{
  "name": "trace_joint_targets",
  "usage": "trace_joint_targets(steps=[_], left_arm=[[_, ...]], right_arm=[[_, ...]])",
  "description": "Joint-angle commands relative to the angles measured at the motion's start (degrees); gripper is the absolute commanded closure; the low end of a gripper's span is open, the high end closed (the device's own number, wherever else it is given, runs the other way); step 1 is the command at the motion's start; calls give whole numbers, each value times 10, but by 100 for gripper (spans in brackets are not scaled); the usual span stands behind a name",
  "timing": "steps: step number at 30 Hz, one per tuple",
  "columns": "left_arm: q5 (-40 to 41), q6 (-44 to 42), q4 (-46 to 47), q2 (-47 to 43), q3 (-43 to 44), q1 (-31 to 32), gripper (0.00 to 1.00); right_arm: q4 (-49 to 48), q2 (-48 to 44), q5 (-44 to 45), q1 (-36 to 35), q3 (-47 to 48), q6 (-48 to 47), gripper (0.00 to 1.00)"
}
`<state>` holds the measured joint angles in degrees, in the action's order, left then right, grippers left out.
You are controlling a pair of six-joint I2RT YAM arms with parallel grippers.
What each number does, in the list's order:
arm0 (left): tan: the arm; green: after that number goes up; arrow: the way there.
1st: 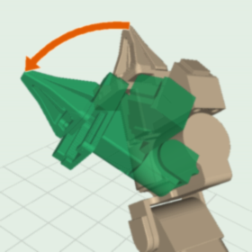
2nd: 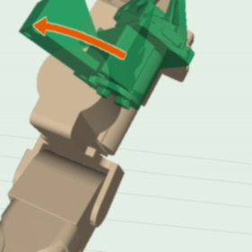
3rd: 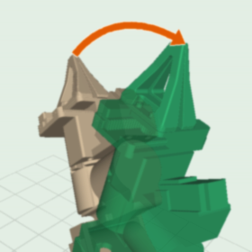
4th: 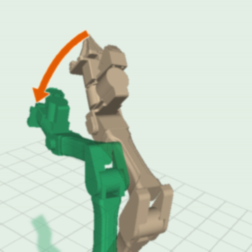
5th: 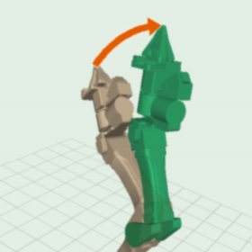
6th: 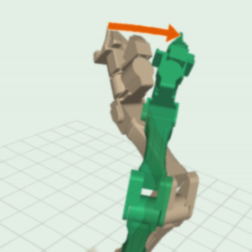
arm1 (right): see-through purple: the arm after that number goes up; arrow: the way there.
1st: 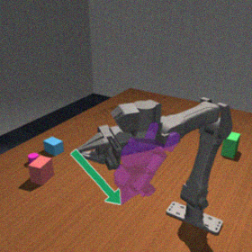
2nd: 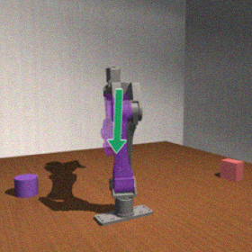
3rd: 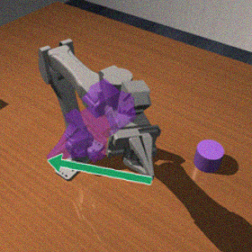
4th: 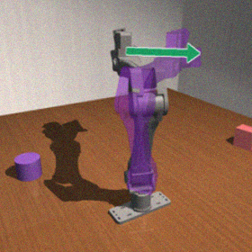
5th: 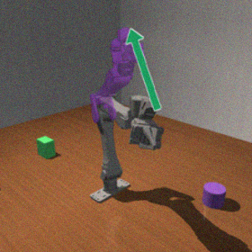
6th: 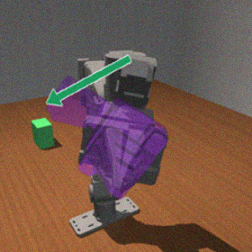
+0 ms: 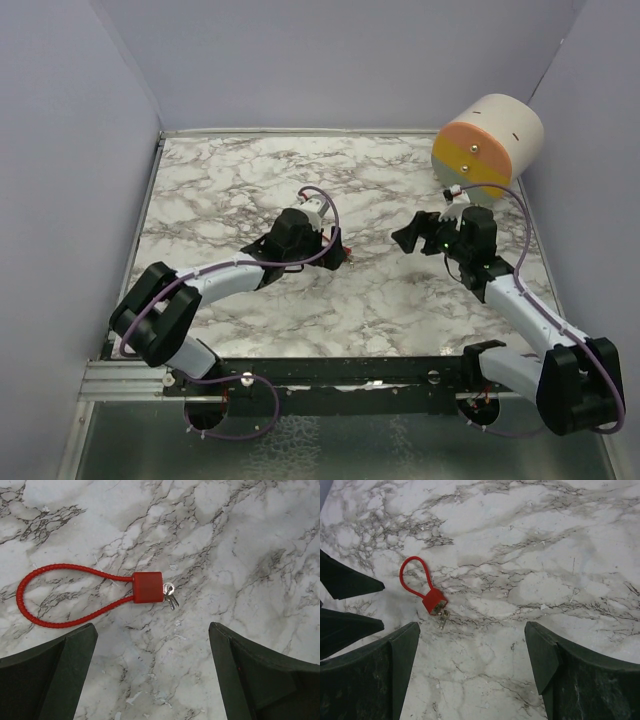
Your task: Unlock with the key
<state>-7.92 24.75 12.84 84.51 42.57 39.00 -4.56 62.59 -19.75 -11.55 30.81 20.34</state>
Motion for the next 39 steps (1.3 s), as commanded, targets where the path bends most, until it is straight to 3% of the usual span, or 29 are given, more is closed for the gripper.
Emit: trace_joint_targets(steps=[1,20,39], left_arm=[[28,5,25,24,7,9,2],[30,47,42,137,73,103,2],[69,43,29,208,119,113,2]], right_arm=[[8,-29,11,-2,10,-2,13],[46,-67,37,-2,5,-27,12],[57,-78,56,-2,8,-32,11]])
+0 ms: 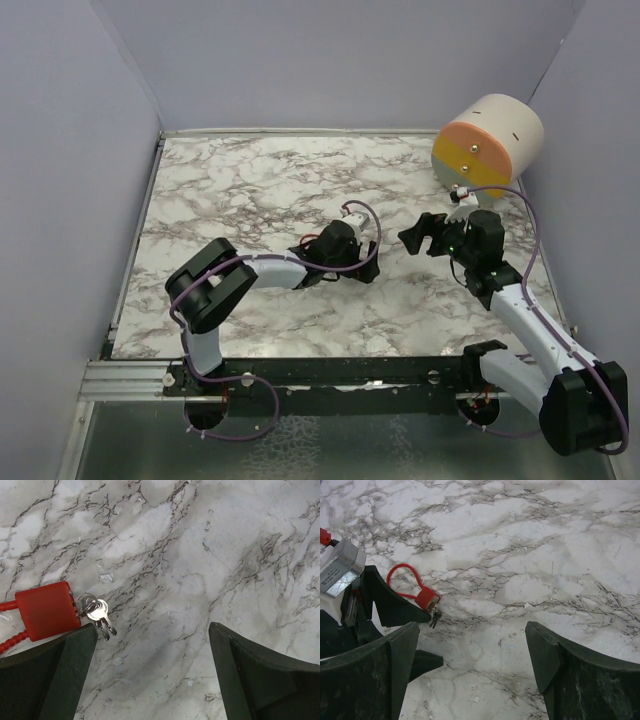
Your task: Unlock with the key
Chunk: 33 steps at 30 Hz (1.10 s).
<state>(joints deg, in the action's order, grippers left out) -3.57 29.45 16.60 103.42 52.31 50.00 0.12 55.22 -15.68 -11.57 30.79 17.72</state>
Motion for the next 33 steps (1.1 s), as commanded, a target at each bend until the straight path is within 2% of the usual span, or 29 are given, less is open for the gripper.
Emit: trace_joint_targets(steps=[1,13,17,20,24,28,33], left_arm=[[28,-6,-10,22,27,3,2],[42,-12,-16,40,67,3,2],[42,-13,-16,-17,56,3,2],[69,-24,-28,-85,46,3,2],[126,-46,-63,-157,32,1,1],[162,-63,-96,-185,13,-6,1],[153,-51,-84,-199,-30,-24,1]], right_arm=[[9,-4,15,-2,8,-6,11],[9,3,19,-2,11,-9,10],[17,3,31,-2,12,-18,10],[22,7,36,-2,15,-17,11],[13,27,-6,-2,19,-10,12],[-2,57,-37,-13,21,-1,15],[-43,107,-84,-39,17,24,18]])
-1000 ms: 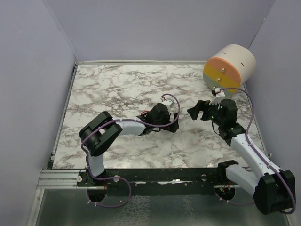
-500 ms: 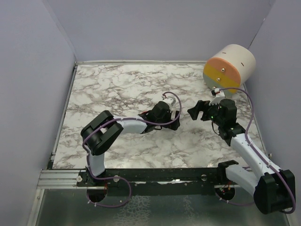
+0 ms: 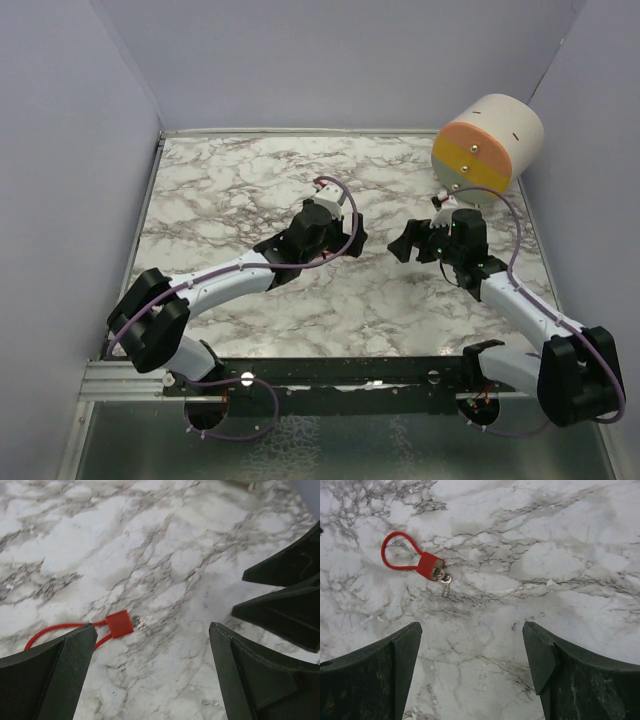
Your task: Unlock with the key
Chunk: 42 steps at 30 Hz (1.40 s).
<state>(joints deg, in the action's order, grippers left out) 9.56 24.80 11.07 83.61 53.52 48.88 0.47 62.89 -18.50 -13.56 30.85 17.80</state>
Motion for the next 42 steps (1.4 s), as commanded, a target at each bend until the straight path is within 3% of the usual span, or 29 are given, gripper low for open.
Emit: trace_joint_targets(steps=[1,8,18,29,34,42], left_arm=[[20,-2,-25,-4,-50,-16,1],[22,6,-20,-18,-85,-33,4],[41,-2,-26,-50,-130,-66,11],[-31,-67,-45,35,-64,-72,7],[-57,-64,-66,97,-18,-72,7],[-69,-52,-48,132,-24,-72,7]], right_arm=[[-58,45,-62,-24,15,30,18],[-112,125,-52,-77,29,60,26],[-143,199,-55,-84,63,76,32],[-107,166,-22,-86,65,61,32],[-83,133,0,-85,62,52,31],[-58,96,31,-85,56,43,30]])
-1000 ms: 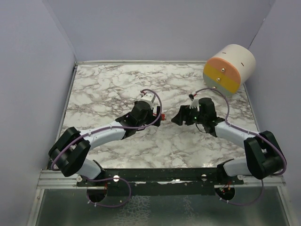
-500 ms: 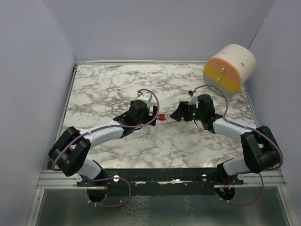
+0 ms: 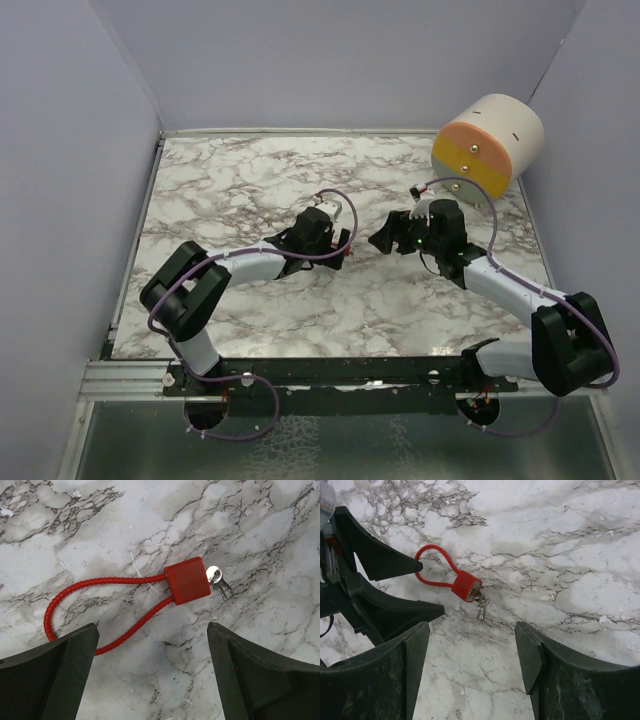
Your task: Unlock with the key
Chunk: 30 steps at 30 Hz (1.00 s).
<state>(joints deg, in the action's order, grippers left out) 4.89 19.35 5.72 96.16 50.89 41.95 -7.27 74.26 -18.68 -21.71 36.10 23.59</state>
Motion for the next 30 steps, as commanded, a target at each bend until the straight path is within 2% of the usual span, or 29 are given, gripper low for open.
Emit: trace_joint_targets(steps=[1,30], left_arm=[[-23,4,2,7,2,-4,7],[-47,28,14,23,-25,-4,8]], right_arm=[[21,-19,35,-3,3,-17,29],[23,-2,30,-3,0,-24,29]])
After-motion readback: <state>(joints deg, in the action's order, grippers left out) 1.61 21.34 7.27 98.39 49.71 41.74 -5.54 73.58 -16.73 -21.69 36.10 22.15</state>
